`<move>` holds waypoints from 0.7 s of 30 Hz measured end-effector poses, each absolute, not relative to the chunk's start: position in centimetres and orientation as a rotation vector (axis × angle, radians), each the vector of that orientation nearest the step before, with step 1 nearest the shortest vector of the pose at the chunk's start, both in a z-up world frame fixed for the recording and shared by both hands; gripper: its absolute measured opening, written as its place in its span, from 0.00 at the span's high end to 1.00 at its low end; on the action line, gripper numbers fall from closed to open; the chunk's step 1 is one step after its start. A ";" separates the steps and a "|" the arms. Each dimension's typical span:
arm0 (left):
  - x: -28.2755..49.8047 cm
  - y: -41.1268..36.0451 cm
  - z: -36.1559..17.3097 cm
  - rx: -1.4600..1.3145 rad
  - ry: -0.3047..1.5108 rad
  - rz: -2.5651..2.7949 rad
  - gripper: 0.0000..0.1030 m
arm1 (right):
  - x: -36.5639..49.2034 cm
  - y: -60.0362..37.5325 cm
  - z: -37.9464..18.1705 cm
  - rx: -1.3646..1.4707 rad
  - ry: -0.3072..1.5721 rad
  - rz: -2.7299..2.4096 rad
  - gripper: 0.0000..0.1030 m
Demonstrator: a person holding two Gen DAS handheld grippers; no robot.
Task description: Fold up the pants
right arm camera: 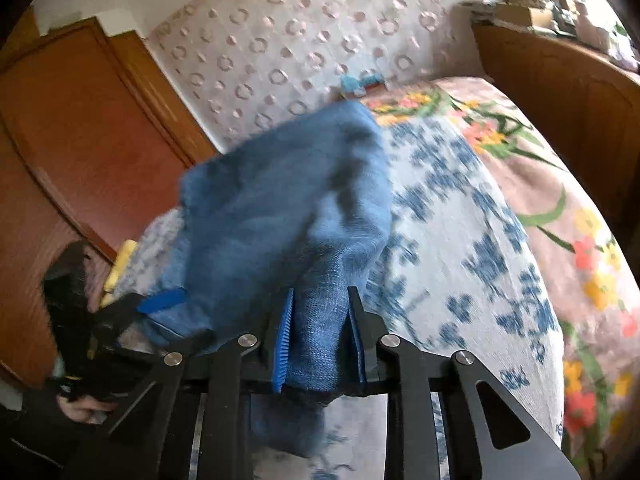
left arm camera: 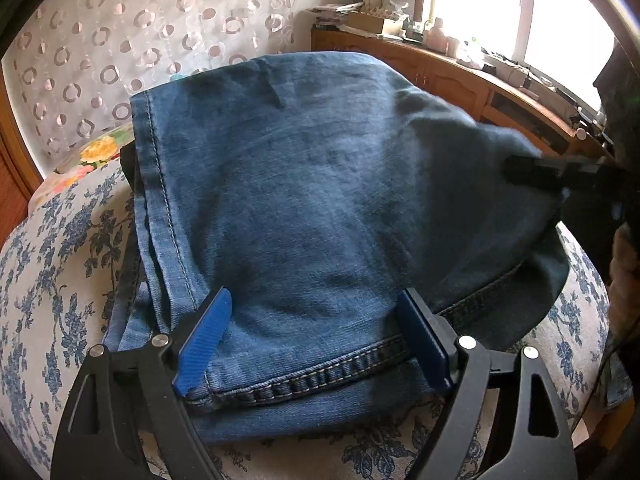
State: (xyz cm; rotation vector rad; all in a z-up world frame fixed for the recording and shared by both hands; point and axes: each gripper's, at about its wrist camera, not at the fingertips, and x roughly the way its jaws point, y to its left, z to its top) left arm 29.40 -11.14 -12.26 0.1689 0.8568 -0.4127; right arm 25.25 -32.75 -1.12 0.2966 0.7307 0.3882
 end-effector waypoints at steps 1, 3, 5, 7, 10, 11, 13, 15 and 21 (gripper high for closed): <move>29.4 -11.1 -12.2 0.167 0.859 -0.414 0.18 | 25.1 -32.5 -0.6 0.294 0.719 0.400 0.75; 29.4 -10.8 -12.1 0.150 0.869 -0.420 0.18 | 25.0 -32.1 0.0 0.284 0.708 0.410 0.76; 29.5 -10.4 -12.0 0.130 0.880 -0.428 0.18 | 25.0 -31.8 0.6 0.278 0.697 0.420 0.76; 29.5 -9.9 -11.7 0.112 0.893 -0.431 0.17 | 24.9 -31.3 1.1 0.272 0.682 0.434 0.77; 29.2 -9.0 -11.1 0.084 0.903 -0.431 0.18 | 25.1 -30.6 1.7 0.261 0.666 0.458 0.82; 29.1 -8.6 -10.8 0.075 0.901 -0.428 0.18 | 25.1 -30.3 1.8 0.256 0.660 0.468 0.83; 28.8 -7.7 -10.1 0.060 0.889 -0.414 0.17 | 25.4 -29.6 1.9 0.242 0.651 0.490 0.85; 28.5 -6.6 -9.3 0.046 0.872 -0.397 0.17 | 25.6 -28.8 2.1 0.233 0.638 0.511 0.86; 27.6 -3.1 -7.0 0.008 0.813 -0.333 0.17 | 26.3 -26.2 2.8 0.197 0.609 0.582 0.87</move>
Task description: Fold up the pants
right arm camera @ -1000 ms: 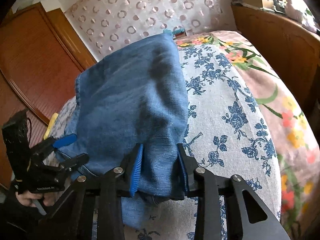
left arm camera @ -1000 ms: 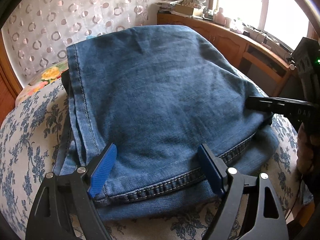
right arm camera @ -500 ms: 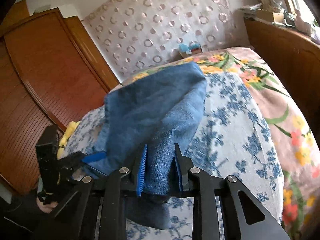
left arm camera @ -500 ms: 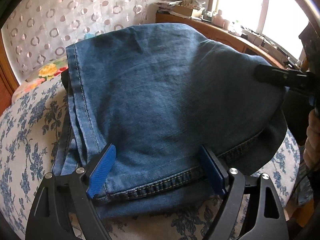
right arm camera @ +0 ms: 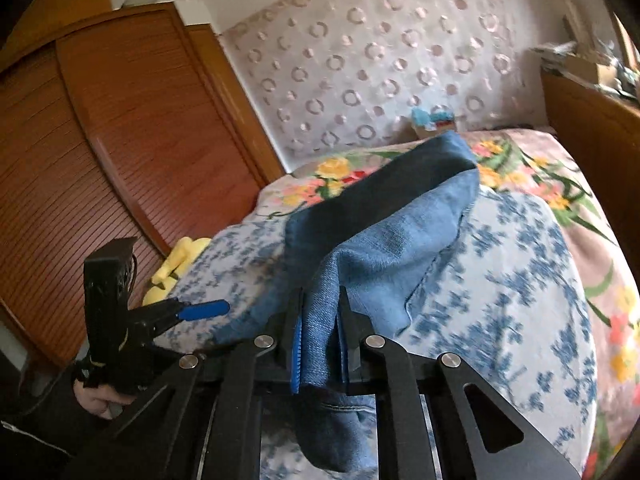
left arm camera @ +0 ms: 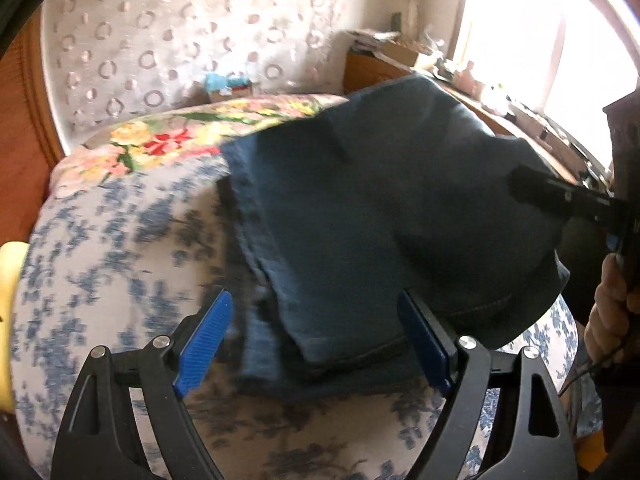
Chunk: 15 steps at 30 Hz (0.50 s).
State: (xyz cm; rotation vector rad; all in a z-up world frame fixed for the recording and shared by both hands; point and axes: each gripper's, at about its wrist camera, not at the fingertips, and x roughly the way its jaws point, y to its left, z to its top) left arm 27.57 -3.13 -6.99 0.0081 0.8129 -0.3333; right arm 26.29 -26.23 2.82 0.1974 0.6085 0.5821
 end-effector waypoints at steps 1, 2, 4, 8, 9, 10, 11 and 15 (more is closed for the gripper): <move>27.3 -2.5 -6.6 0.002 0.801 -0.321 0.17 | 26.5 -25.7 2.9 0.190 0.606 0.595 0.87; 27.3 -2.1 -6.4 -0.002 0.794 -0.313 0.17 | 26.7 -25.3 2.9 0.184 0.603 0.604 0.87; 27.3 -1.2 -6.1 -0.010 0.781 -0.298 0.17 | 26.9 -24.9 2.5 0.167 0.599 0.611 0.87; 28.8 -0.5 -5.8 -0.004 0.775 -0.288 0.17 | 27.7 -25.2 1.4 0.147 0.611 0.575 0.87; 29.3 -0.4 -5.8 -0.004 0.774 -0.294 0.17 | 27.8 -25.6 1.3 0.160 0.617 0.565 0.87; 29.7 -0.5 -5.9 -0.001 0.775 -0.300 0.17 | 27.9 -26.1 1.1 0.172 0.621 0.556 0.87; 30.2 -0.8 -5.8 0.006 0.775 -0.307 0.17 | 27.7 -26.3 1.3 0.180 0.622 0.546 0.87; 33.0 -2.2 -5.3 0.033 0.773 -0.336 0.17 | 27.2 -27.8 1.0 0.191 0.634 0.512 0.87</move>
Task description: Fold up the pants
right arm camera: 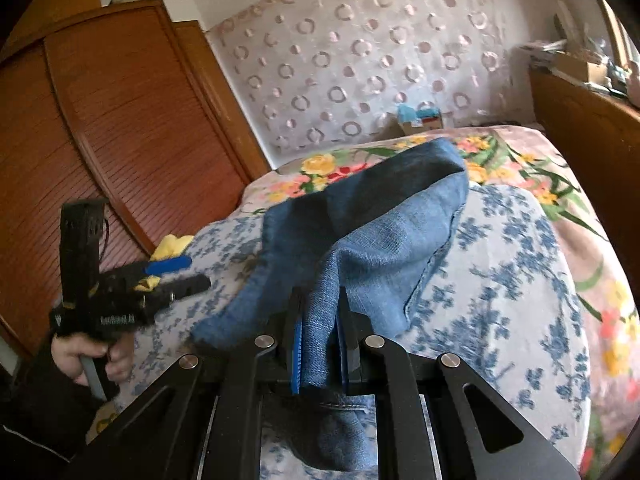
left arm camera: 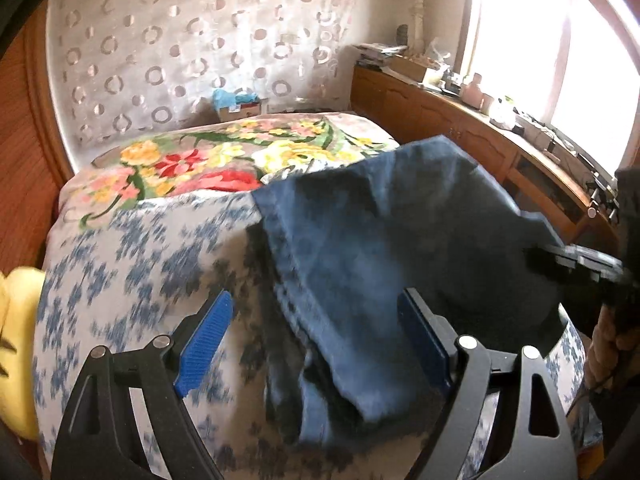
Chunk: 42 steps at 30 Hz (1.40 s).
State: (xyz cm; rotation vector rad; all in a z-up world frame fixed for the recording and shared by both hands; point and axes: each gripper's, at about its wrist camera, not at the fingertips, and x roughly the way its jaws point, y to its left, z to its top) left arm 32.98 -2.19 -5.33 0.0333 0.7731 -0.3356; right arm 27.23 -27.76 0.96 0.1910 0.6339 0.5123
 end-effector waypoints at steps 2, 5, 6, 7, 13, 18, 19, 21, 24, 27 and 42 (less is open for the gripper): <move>34.3 -3.0 -5.2 0.042 0.779 -0.347 0.17 | 27.1 -28.4 0.6 0.188 0.645 0.485 0.87; 36.2 -4.4 -5.2 0.047 0.789 -0.372 0.17 | 27.1 -29.9 -0.3 0.208 0.672 0.451 0.87; 36.9 -5.0 -5.3 0.053 0.796 -0.375 0.17 | 27.0 -30.2 -0.4 0.214 0.681 0.441 0.87; 37.5 -5.5 -5.3 0.060 0.798 -0.380 0.17 | 27.0 -30.7 -0.8 0.224 0.693 0.433 0.87; 41.8 -8.6 -5.7 0.091 0.833 -0.416 0.17 | 26.9 -31.8 -1.3 0.254 0.739 0.421 0.87; 44.9 -9.9 -6.7 0.150 0.852 -0.375 0.17 | 26.7 -32.6 -0.5 0.262 0.752 0.436 0.87; 45.7 -9.9 -7.1 0.158 0.861 -0.357 0.17 | 26.6 -32.5 -0.4 0.262 0.753 0.438 0.87; 46.8 -9.9 -7.9 0.175 0.877 -0.330 0.17 | 26.5 -33.2 -0.9 0.265 0.753 0.441 0.87; 48.1 -9.7 -9.4 0.178 0.914 -0.309 0.17 | 26.5 -33.4 -1.1 0.273 0.756 0.441 0.87; 48.6 -9.6 -10.5 0.170 0.937 -0.309 0.17 | 26.2 -33.5 -1.3 0.276 0.761 0.434 0.87; 40.6 -6.1 -4.3 0.085 0.825 -0.339 0.17 | 25.1 -30.2 1.9 0.239 0.682 0.484 0.88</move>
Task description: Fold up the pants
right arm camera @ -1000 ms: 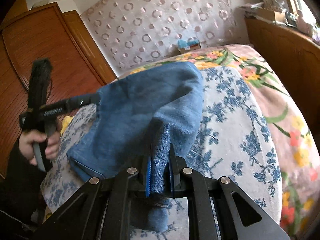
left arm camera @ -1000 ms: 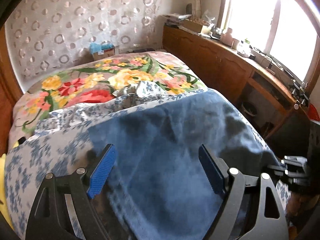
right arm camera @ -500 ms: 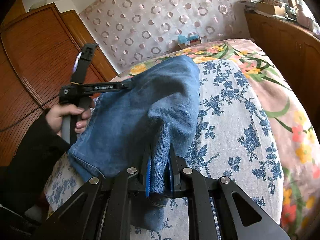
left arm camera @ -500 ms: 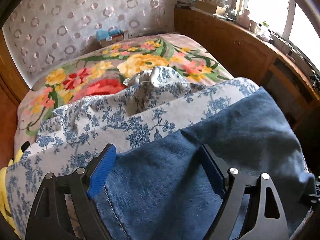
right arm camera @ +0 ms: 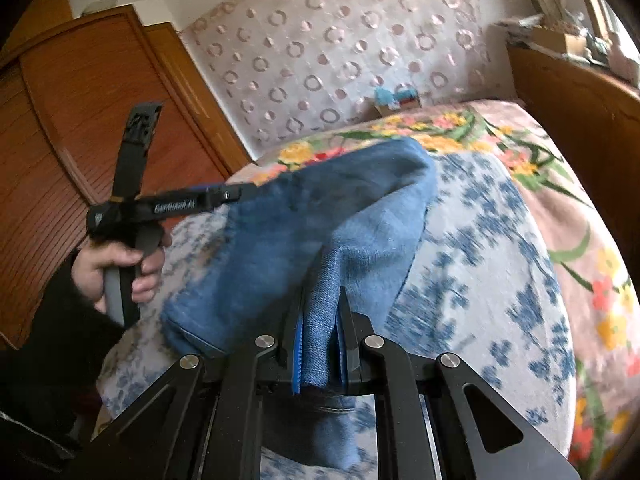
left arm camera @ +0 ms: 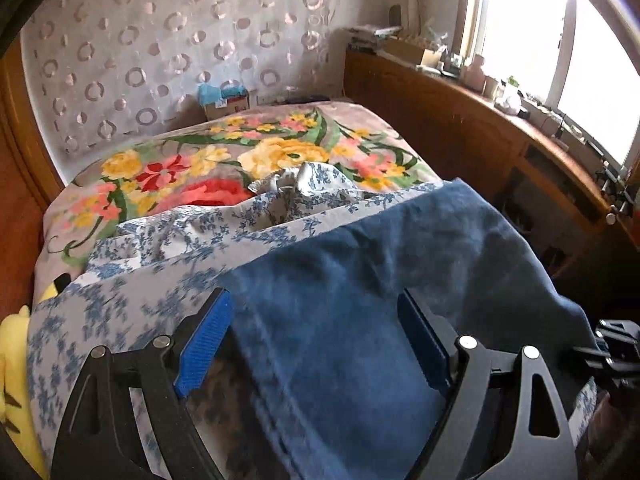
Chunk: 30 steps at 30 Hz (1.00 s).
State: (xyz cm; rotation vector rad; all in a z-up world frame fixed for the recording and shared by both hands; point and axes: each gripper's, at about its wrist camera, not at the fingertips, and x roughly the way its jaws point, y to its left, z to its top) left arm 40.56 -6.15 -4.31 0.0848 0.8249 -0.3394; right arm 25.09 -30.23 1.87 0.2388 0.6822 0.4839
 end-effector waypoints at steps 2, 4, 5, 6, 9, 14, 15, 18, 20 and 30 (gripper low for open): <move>39.2 -5.0 -3.6 0.072 0.811 -0.334 0.17 | 24.9 -29.0 2.9 0.216 0.663 0.508 0.88; 37.7 -3.5 -2.9 0.068 0.794 -0.316 0.17 | 24.5 -27.3 4.0 0.188 0.640 0.540 0.88; 37.1 -2.9 -2.7 0.062 0.788 -0.309 0.17 | 24.4 -26.6 4.3 0.177 0.630 0.557 0.88; 36.5 -1.9 -2.5 0.053 0.783 -0.299 0.17 | 24.3 -25.7 4.7 0.167 0.621 0.578 0.89; 34.4 1.0 -1.8 0.029 0.764 -0.263 0.17 | 24.3 -22.8 5.3 0.145 0.610 0.641 0.89; 31.3 5.7 -1.0 0.004 0.735 -0.186 0.17 | 24.5 -17.3 4.3 0.100 0.658 0.740 0.90; 30.9 6.5 -1.1 -0.002 0.732 -0.175 0.17 | 24.6 -16.1 3.8 0.088 0.680 0.756 0.90; 29.9 8.4 -1.3 -0.017 0.728 -0.138 0.17 | 24.8 -13.0 1.8 0.050 0.753 0.787 0.91; 29.6 9.1 -1.7 -0.029 0.730 -0.125 0.17 | 24.9 -11.4 0.5 0.024 0.799 0.792 0.91; 29.3 7.3 -3.0 -0.056 0.744 -0.176 0.17 | 23.9 -12.4 4.0 -0.012 0.734 0.721 0.66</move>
